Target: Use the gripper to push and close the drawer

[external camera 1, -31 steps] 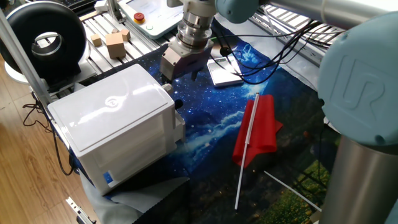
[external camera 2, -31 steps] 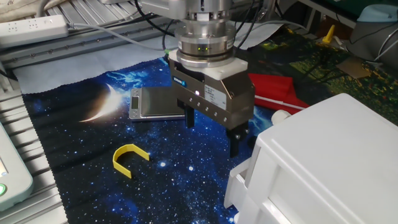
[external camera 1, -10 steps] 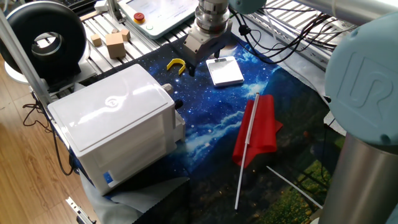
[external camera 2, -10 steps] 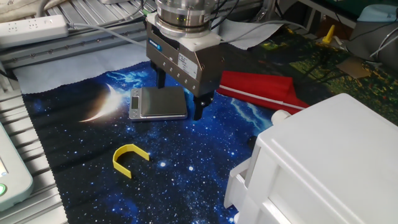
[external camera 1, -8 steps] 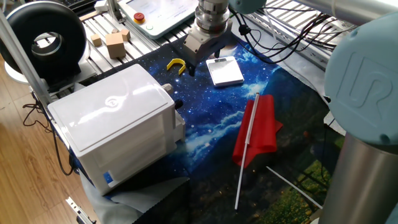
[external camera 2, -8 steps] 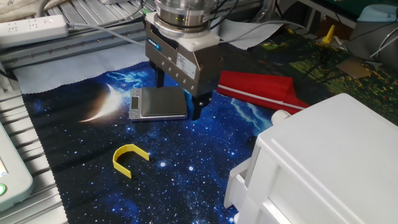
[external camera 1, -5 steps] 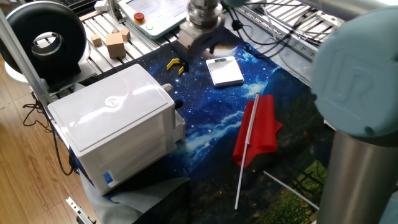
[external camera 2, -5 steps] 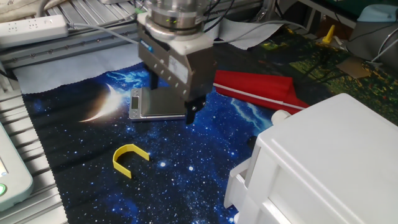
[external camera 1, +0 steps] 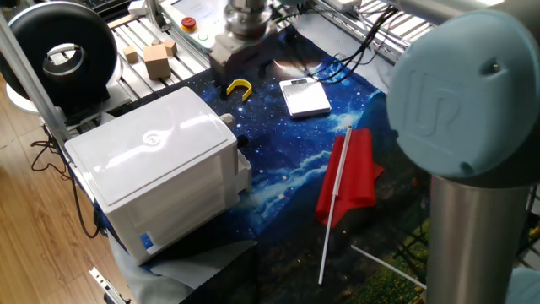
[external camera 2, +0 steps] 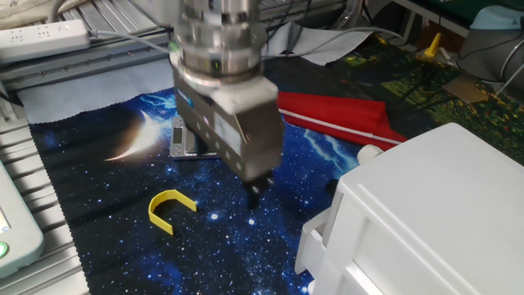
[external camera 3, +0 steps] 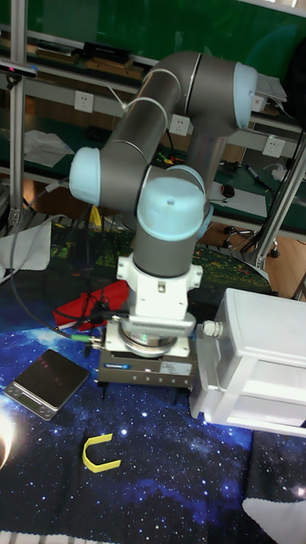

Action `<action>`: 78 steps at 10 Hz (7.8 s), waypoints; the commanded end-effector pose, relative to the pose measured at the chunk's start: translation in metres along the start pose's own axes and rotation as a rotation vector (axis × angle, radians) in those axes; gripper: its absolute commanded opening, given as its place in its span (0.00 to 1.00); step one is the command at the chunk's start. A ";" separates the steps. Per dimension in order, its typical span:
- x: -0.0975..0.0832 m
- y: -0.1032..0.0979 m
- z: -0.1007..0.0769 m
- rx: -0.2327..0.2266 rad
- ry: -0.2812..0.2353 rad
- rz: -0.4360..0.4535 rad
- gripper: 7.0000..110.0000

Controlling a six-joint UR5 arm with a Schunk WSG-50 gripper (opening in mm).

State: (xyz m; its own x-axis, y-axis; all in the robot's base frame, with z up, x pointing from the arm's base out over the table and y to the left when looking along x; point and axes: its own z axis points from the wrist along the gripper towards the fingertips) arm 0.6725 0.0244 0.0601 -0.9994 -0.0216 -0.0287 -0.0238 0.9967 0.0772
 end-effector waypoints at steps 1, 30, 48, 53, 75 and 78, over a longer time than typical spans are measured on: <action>0.011 0.037 0.011 -0.071 0.046 0.020 0.99; 0.061 0.075 0.014 -0.246 0.109 0.027 0.99; -0.021 -0.073 -0.072 0.100 -0.138 -0.081 0.99; 0.026 -0.057 -0.091 0.065 -0.118 0.064 0.99; 0.034 -0.065 -0.092 0.085 -0.141 0.112 0.99; 0.033 -0.064 -0.092 0.077 -0.142 0.116 0.99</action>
State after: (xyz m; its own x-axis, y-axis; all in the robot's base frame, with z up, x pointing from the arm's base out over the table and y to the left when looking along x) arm 0.6367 -0.0492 0.1446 -0.9829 0.0893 -0.1609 0.0913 0.9958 -0.0047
